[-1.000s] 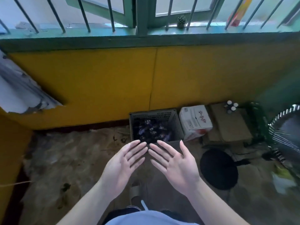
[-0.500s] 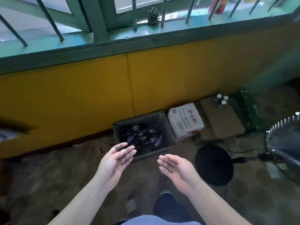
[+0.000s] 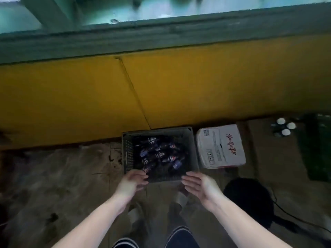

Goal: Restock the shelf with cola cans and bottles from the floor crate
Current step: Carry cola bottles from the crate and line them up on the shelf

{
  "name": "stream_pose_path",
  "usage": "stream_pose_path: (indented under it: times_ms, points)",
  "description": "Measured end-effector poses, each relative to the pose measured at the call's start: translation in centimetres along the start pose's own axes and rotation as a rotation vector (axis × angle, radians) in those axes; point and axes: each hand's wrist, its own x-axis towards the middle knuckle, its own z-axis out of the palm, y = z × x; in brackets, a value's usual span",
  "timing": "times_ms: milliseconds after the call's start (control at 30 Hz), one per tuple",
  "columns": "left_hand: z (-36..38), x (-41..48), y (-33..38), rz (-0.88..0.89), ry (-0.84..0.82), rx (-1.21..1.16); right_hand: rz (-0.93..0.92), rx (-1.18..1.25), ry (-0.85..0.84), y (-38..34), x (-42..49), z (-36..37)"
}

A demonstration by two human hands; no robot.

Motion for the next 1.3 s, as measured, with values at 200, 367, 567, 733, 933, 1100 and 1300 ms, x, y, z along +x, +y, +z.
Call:
stream_pose_path:
  times_ms: [200, 367, 567, 733, 933, 1100, 1300]
  points:
    - [0.4, 13.3, -5.7, -0.027, -0.020, 0.219, 0.028, -0.076, 0.079, 3.0, 15.0, -0.7]
    - [0.2, 24.3, -11.9, -0.012, -0.133, 0.539, 0.026, -0.089, 0.135, 7.0, 27.1, -1.4]
    - [0.8, 34.3, -17.2, 0.044, -0.132, 0.816, 0.069, -0.251, 0.166, 10.0, 36.9, -0.7]
    - [-0.2, 42.3, -22.5, 0.004, -0.087, 0.958, 0.099, -0.468, 0.258, 13.7, 44.8, -1.0]
    - [-1.1, 49.5, -29.0, -0.006, -0.110, 1.125, 0.119, -0.542, 0.295, 16.2, 51.2, -1.2]
    - [0.3, 49.9, -31.0, 0.114, -0.024, 1.435, 0.119, -0.432, 0.330, 17.5, 54.2, -0.4]
    - [1.2, 51.8, -30.9, 0.376, 0.000, 1.602, 0.070, -0.277, 0.367, 18.4, 56.5, -0.1]
